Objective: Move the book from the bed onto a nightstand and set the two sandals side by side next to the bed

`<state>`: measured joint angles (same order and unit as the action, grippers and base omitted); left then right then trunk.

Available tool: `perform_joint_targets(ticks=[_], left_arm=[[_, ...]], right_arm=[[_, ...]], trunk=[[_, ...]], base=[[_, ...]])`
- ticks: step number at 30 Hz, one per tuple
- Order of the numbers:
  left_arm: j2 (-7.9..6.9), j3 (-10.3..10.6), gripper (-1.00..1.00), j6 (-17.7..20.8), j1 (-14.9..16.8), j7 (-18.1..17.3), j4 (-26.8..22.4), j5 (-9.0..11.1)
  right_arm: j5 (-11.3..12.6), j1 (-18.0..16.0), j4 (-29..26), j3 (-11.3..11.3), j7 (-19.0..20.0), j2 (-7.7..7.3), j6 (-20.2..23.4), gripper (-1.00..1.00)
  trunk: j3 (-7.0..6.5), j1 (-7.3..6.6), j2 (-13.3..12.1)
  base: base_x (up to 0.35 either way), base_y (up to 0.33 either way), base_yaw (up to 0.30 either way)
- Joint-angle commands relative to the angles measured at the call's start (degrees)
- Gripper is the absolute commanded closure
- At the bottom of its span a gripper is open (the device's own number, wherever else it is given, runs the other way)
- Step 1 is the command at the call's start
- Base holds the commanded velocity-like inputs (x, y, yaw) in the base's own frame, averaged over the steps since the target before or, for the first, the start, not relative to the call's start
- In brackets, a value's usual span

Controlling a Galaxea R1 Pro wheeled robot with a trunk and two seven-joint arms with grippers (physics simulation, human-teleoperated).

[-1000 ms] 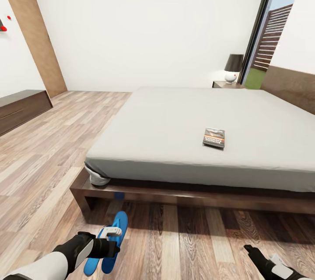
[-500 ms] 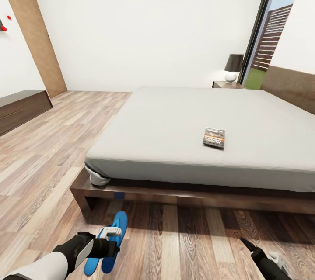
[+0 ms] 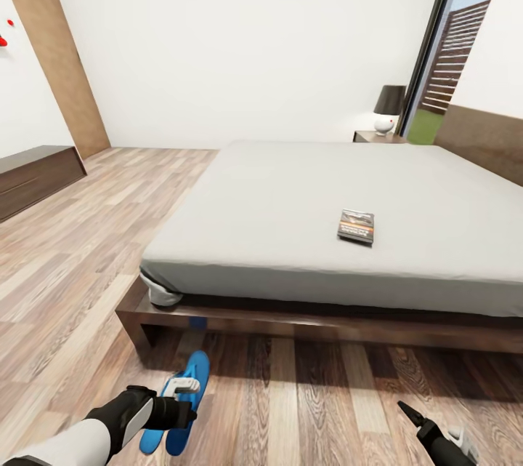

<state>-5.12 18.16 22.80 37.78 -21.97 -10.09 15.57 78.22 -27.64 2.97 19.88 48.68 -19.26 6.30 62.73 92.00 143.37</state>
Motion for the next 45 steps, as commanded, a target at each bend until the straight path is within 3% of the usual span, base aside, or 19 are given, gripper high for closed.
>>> perform_joint_targets(ticks=[1, 20, 36, 45], left_arm=[[-0.05, 0.33, 1.0, 0.4, 0.02, -0.02, -0.11, 0.65], [-0.34, 0.02, 1.0, 0.29, 0.02, 0.03, -0.11, 0.75], [-0.12, -1.61, 1.0, -0.79, 0.02, 0.31, -0.36, 0.88], [-0.15, -4.88, 1.0, -3.49, 0.02, 0.35, -0.37, 0.86]], right_arm=[[0.62, -0.07, 0.19, 0.3, 0.4, 0.04, 0.56, -1.0], [0.62, -0.04, 0.19, 0.47, 0.18, 1.08, 0.38, -1.0], [0.62, 0.05, 0.19, 0.28, 0.58, 1.15, 0.38, -1.0], [0.62, 0.21, 0.19, 0.25, 0.62, 1.15, 0.4, -1.0]], trunk=[[0.28, 0.01, 0.04], [4.49, 0.5, 0.29], [8.03, 0.91, 0.51], [8.47, 0.97, 0.53]], base=[[0.0, 0.0, 0.0], [0.0, 0.0, 0.0], [0.0, 0.0, 0.0], [0.0, 0.0, 0.0]])
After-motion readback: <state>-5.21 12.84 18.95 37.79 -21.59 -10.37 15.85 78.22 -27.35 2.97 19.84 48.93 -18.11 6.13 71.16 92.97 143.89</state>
